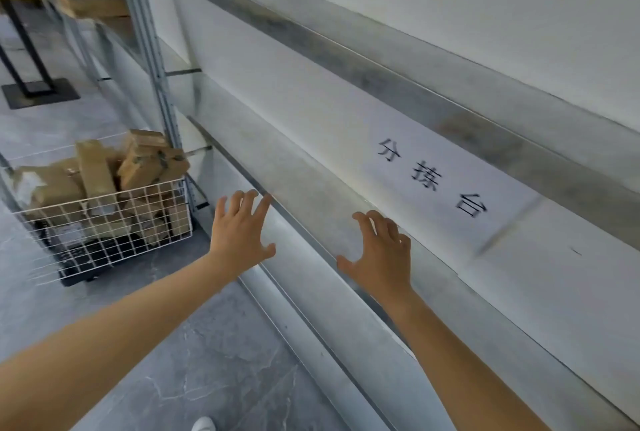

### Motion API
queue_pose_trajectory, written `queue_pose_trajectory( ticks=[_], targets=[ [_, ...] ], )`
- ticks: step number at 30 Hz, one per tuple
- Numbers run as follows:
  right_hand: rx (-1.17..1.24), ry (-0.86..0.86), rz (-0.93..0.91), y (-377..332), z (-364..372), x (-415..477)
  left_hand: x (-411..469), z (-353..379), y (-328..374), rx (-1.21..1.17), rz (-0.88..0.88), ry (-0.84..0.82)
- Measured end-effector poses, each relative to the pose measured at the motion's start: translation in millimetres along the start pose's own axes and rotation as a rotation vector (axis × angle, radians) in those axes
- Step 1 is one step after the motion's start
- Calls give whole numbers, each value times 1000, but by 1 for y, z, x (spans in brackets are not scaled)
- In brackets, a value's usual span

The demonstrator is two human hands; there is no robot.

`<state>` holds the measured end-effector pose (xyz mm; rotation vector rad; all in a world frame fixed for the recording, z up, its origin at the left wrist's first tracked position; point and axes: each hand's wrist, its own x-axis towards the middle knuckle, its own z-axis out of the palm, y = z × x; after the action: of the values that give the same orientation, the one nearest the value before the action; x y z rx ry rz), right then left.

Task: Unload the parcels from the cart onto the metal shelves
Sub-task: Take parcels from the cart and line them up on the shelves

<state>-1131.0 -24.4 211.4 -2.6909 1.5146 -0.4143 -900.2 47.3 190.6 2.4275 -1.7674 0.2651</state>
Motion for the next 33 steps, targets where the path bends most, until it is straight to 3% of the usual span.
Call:
queue_pose_trajectory(
  ticks=[15,33],
  targets=[
    [24,-80,-224,-230,64,159,24,9,-262,117,-340,-40],
    [88,-277,-457,-396,145,299,73,42,-418,101,-604,-80]
  ],
)
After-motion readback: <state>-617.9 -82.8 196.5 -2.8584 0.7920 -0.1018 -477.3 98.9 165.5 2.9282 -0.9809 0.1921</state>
